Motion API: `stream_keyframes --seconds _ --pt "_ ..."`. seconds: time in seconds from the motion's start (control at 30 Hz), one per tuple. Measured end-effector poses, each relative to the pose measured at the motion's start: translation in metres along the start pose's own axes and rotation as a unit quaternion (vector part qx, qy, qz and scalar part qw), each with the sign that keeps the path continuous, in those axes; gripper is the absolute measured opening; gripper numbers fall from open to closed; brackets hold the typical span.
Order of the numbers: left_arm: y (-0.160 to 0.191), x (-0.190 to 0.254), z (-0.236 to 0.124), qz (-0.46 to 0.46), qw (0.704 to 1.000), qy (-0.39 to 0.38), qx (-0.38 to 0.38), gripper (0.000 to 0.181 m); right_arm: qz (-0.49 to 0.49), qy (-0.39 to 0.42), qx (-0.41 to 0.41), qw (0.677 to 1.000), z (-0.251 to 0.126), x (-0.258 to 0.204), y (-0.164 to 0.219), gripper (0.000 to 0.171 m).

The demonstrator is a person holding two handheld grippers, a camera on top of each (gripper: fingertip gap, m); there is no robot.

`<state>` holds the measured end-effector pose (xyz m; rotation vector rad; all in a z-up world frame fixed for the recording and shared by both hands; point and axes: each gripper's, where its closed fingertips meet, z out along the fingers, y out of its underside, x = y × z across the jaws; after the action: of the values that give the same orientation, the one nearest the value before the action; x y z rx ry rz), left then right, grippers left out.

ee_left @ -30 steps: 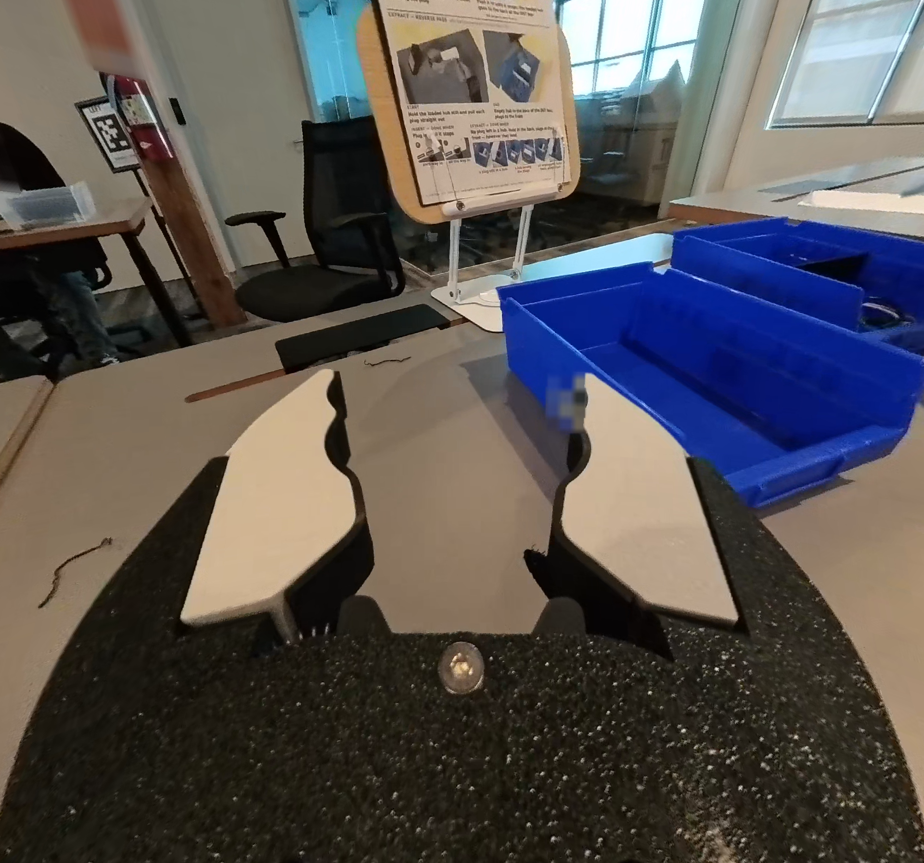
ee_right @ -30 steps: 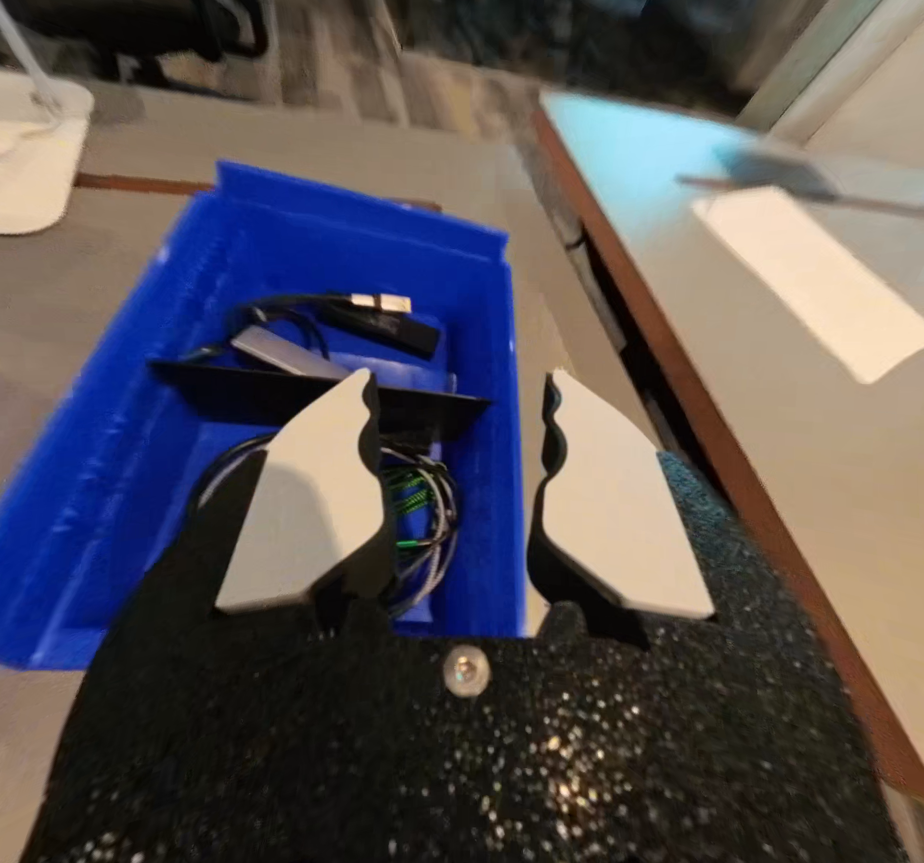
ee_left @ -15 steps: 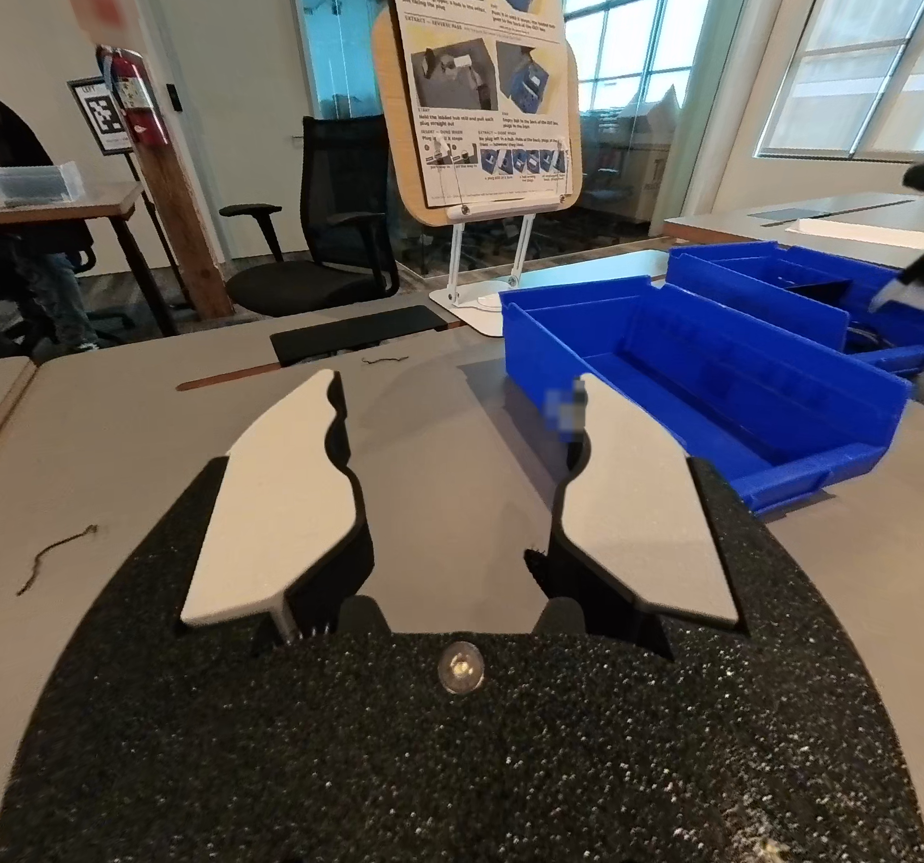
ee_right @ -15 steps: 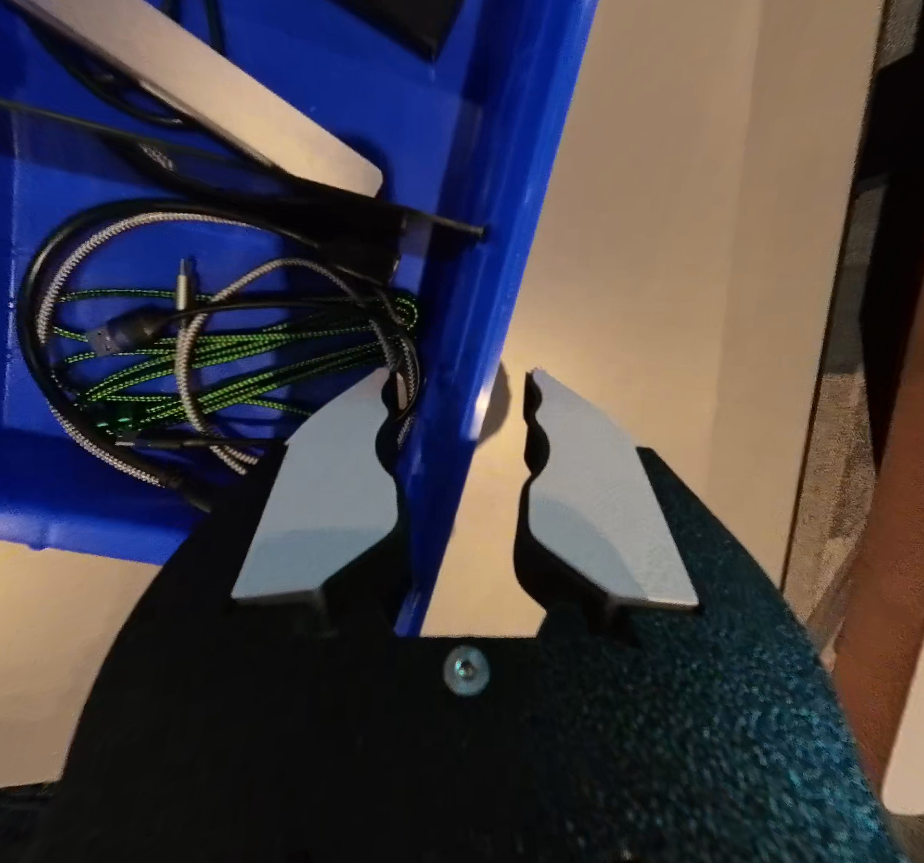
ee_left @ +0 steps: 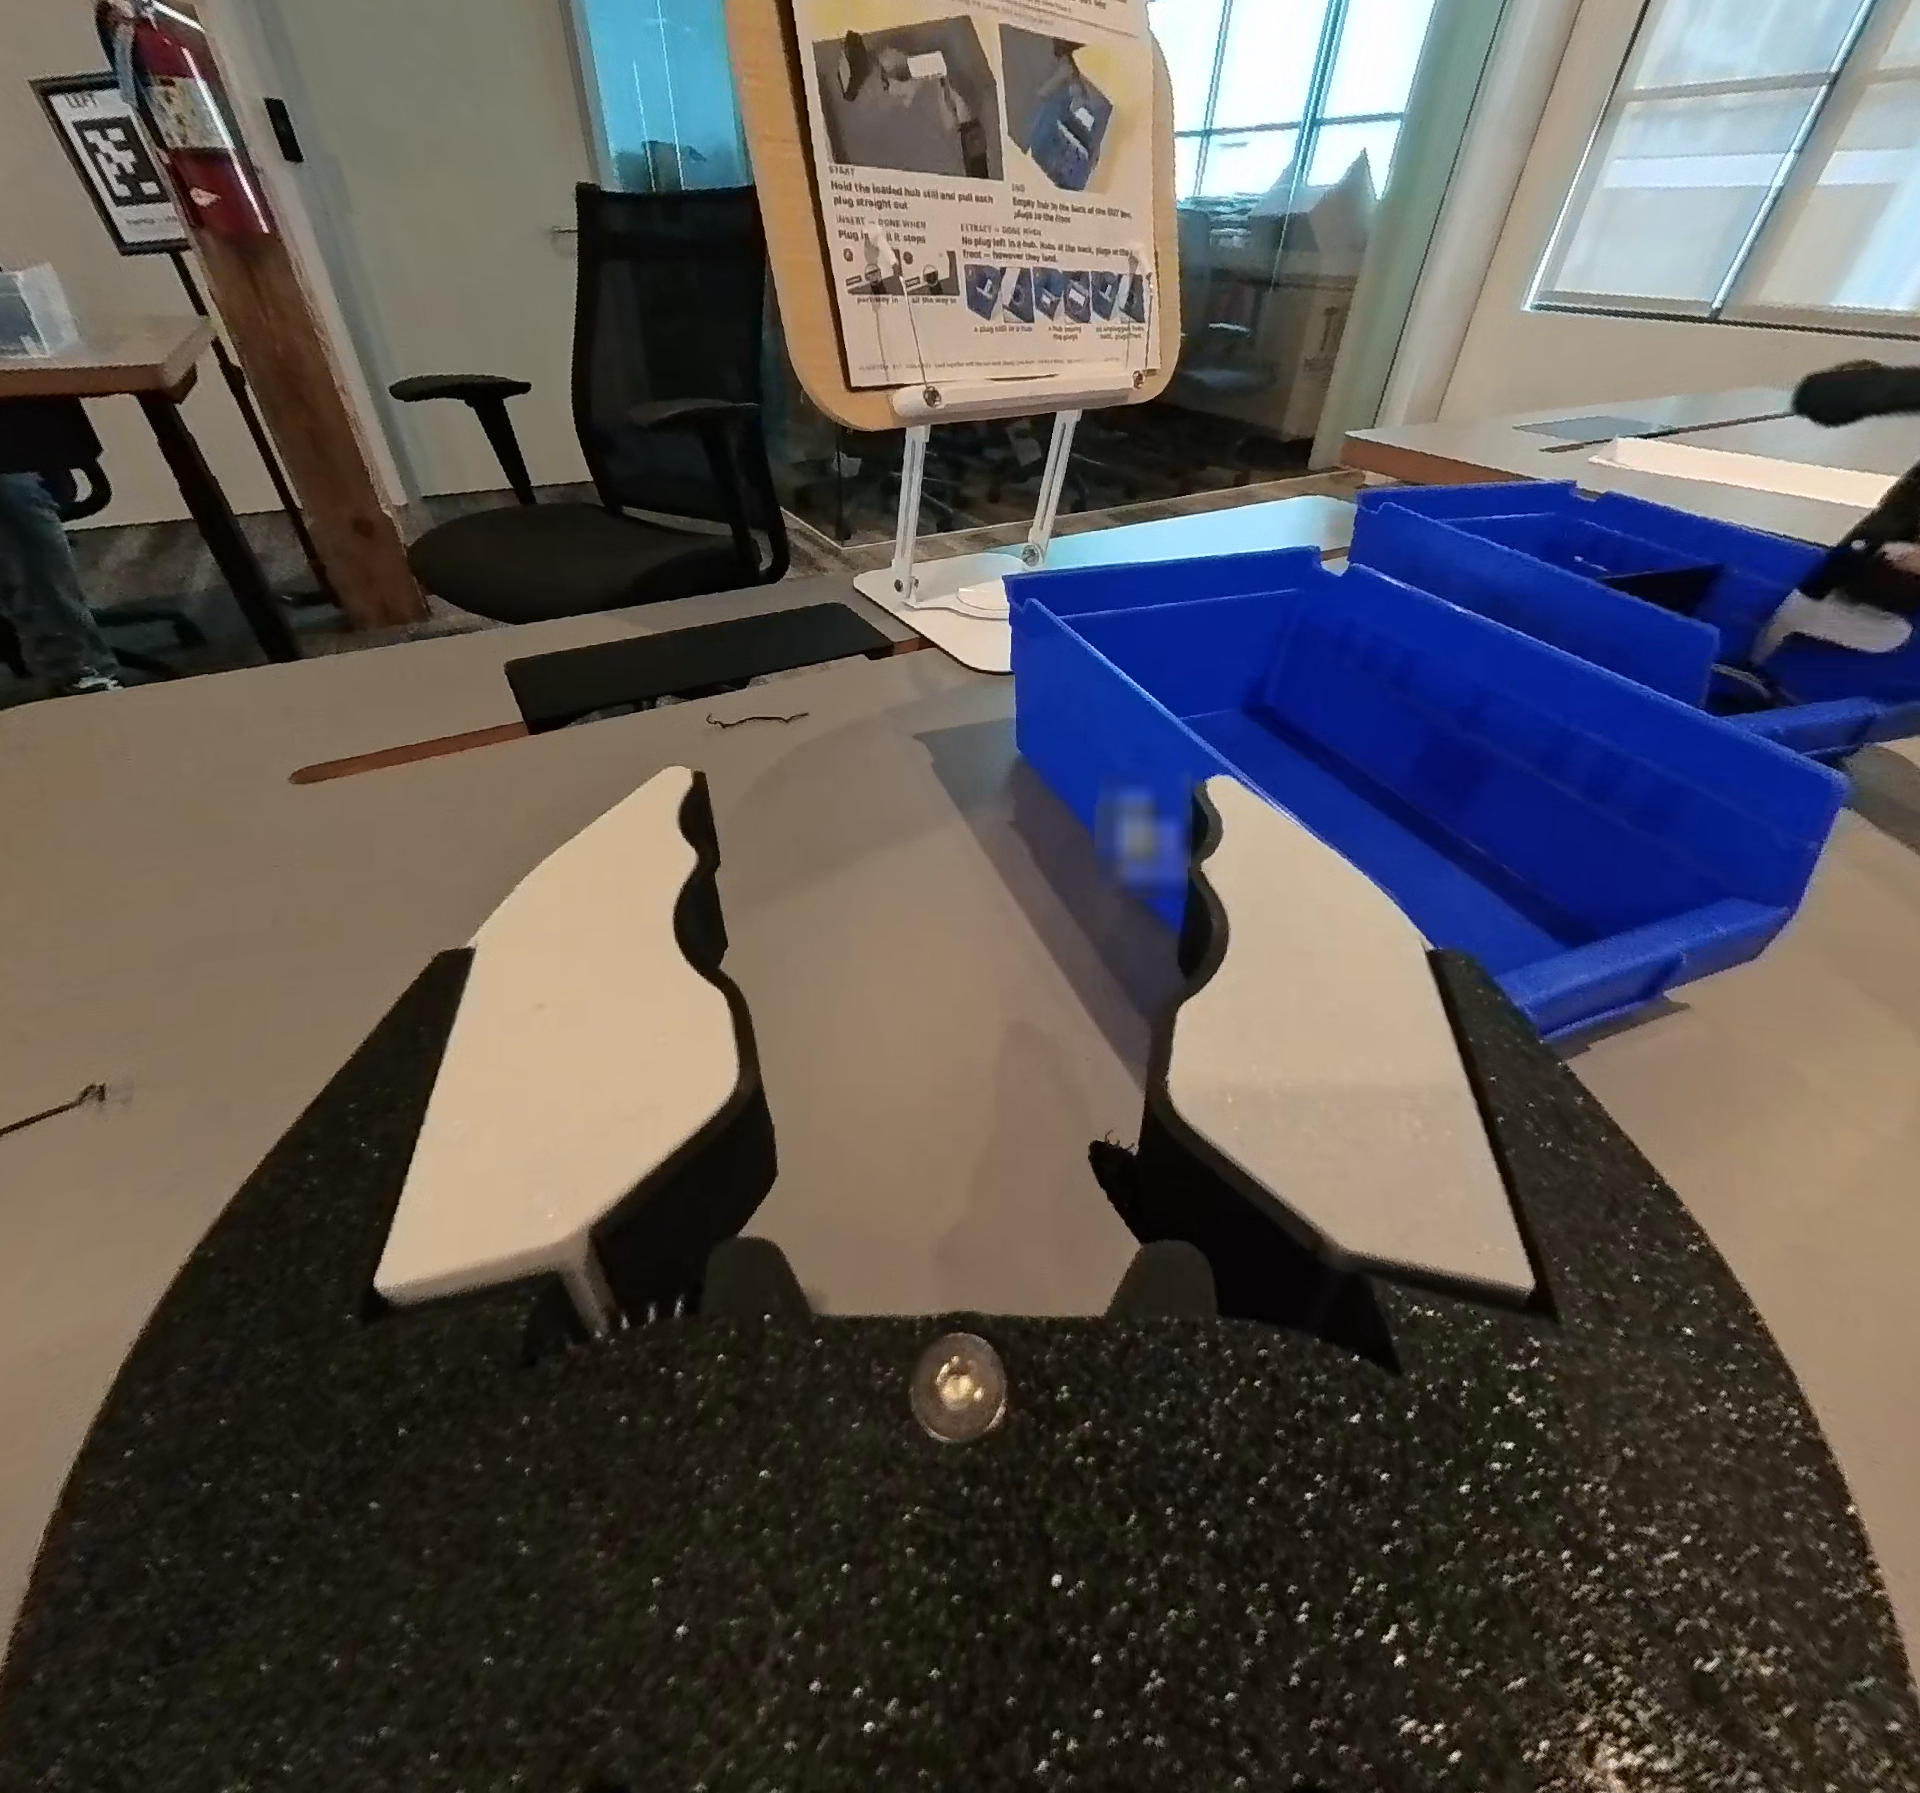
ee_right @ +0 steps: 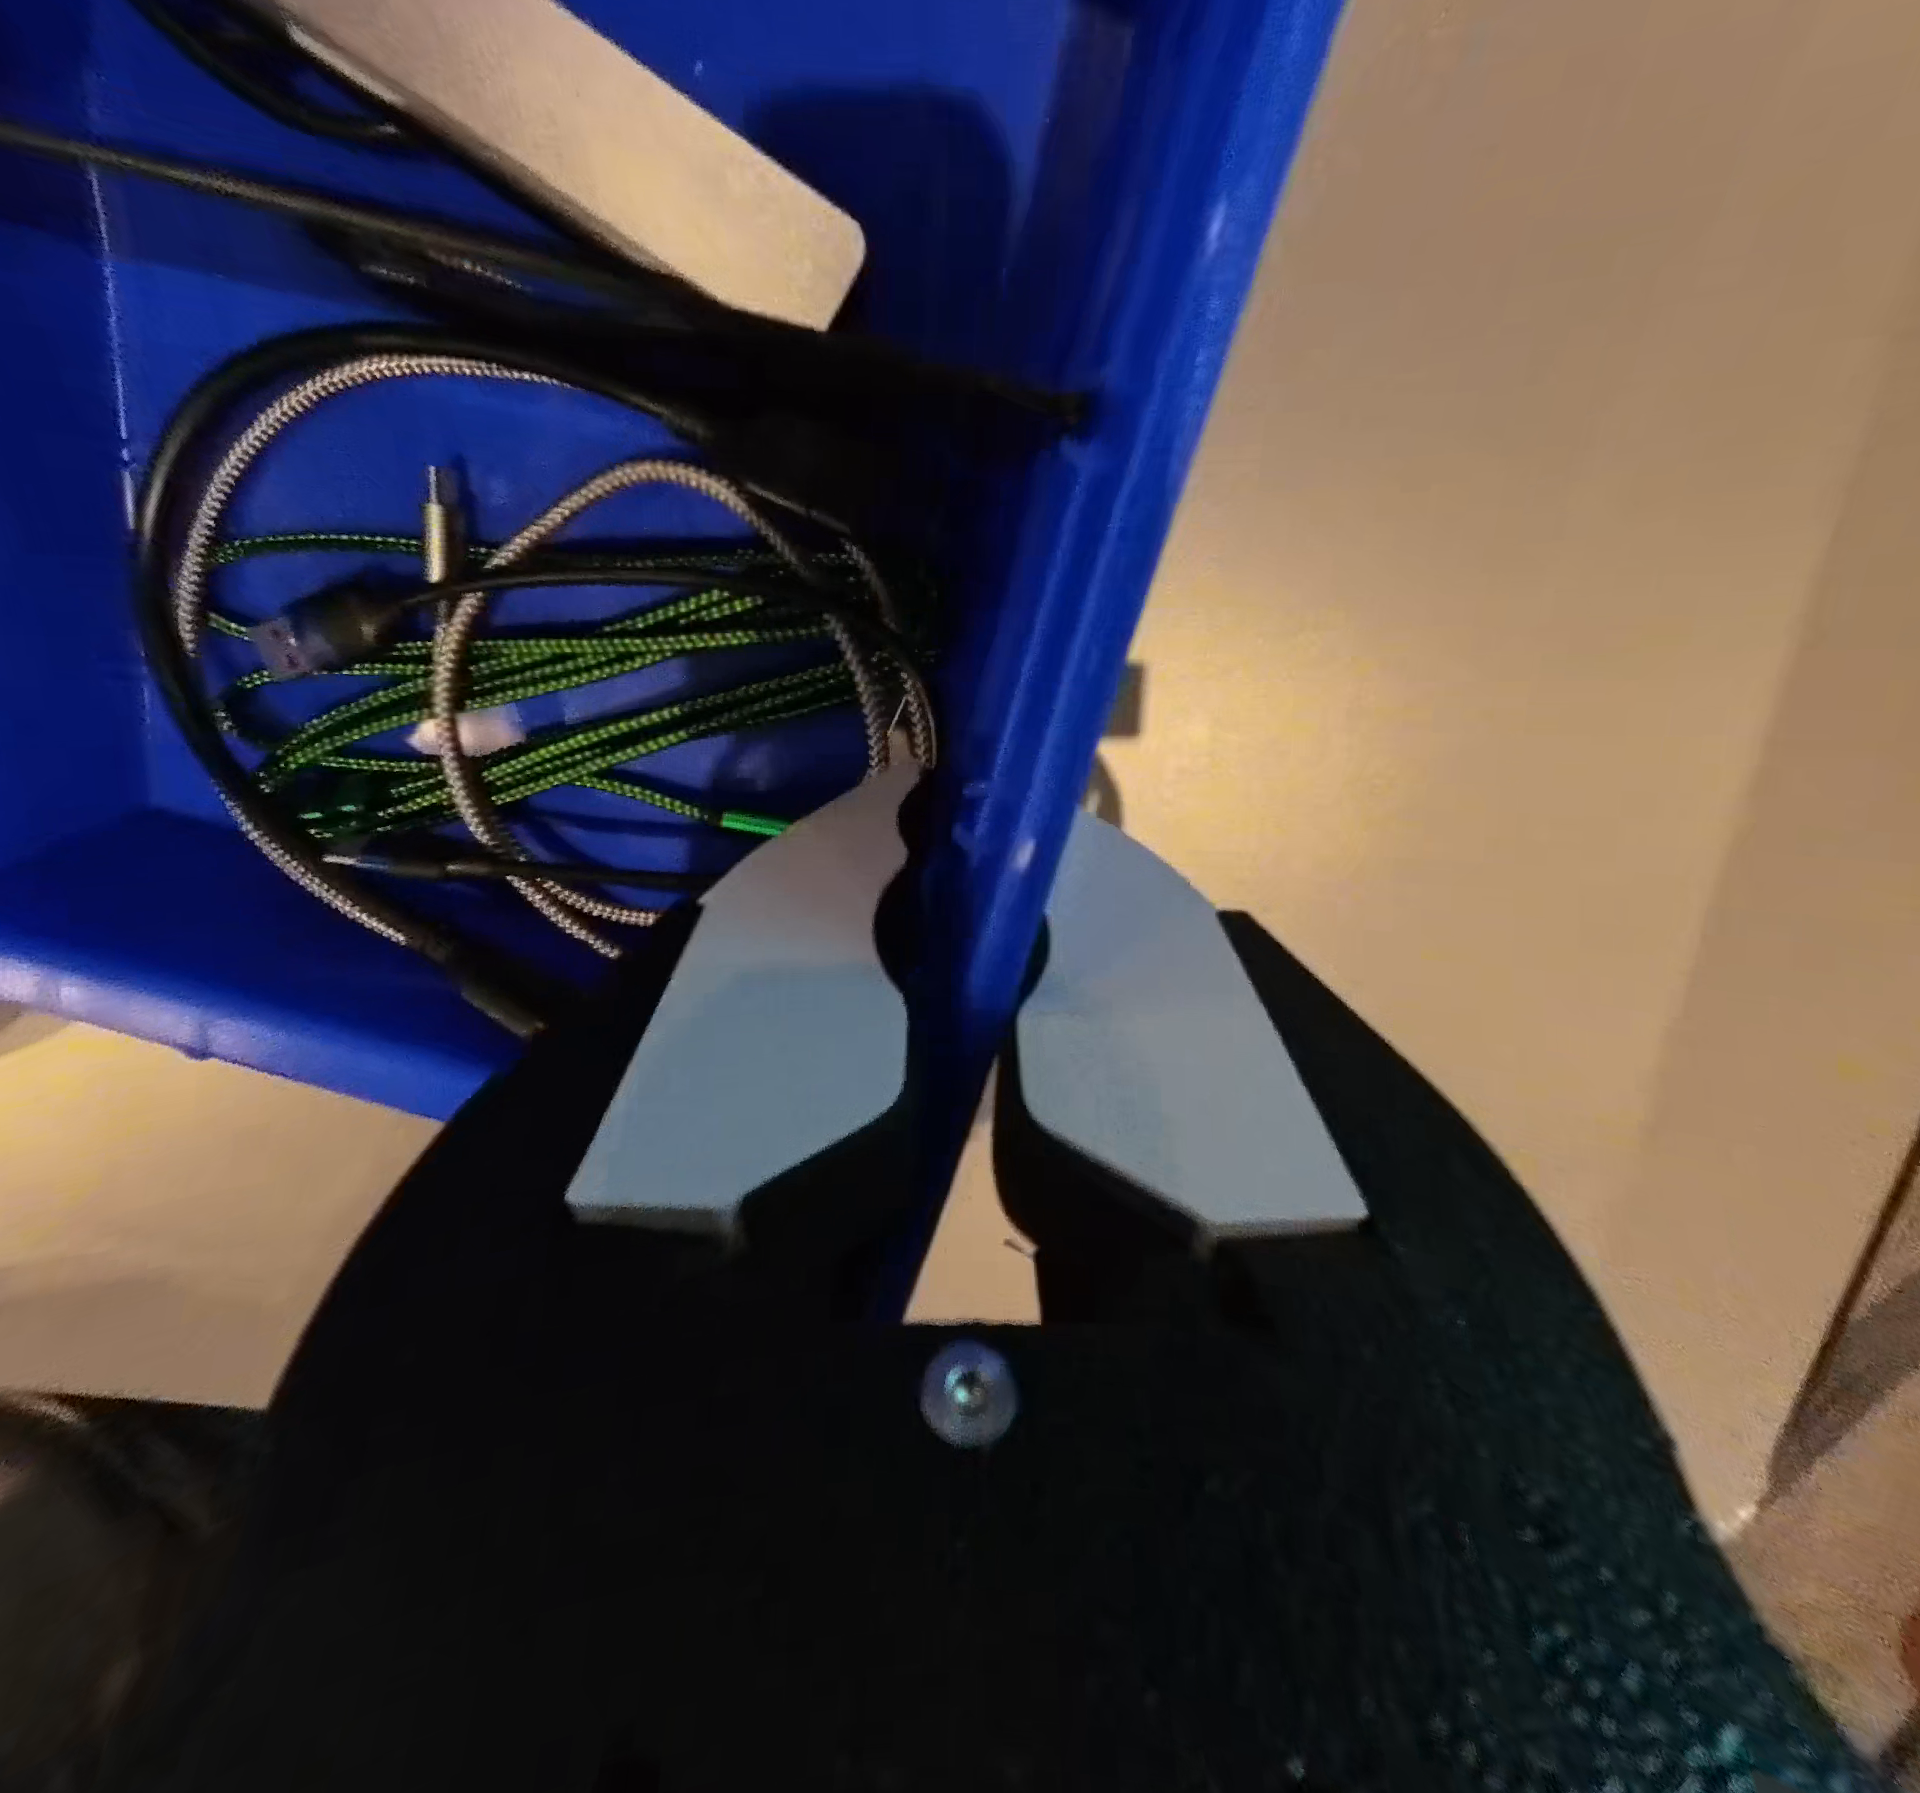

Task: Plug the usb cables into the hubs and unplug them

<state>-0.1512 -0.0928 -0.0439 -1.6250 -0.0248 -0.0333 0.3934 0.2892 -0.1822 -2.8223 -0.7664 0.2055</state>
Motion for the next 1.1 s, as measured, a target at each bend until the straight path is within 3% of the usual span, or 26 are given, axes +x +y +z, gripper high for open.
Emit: stream_keyframes --seconds 0.27,0.47,0.67,0.87,1.1 --pt "0.0 -0.003 -0.001 -0.004 1.0 -0.002 0.001 0.086 0.003 0.006 0.03 1.0 -0.016 -0.001 -0.001 0.004" --pt "0.0 -0.008 -0.002 -0.016 1.0 -0.004 0.004 0.086 -0.053 0.047 0.044 0.997 -0.064 -0.007 -0.011 0.004" --pt "-0.006 -0.014 -0.009 -0.016 1.0 -0.014 0.013 0.085 -0.074 0.006 0.101 0.992 -0.122 -0.04 -0.035 0.004" --pt "-0.016 -0.039 -0.03 -0.021 0.998 -0.052 0.032 0.085 -0.175 -0.058 0.154 0.971 -0.173 -0.149 -0.082 0.004" --pt "-0.035 -0.084 -0.084 -0.024 0.988 -0.135 0.073 0.084 -0.363 -0.143 0.108 0.914 -0.159 -0.371 -0.124 0.004"
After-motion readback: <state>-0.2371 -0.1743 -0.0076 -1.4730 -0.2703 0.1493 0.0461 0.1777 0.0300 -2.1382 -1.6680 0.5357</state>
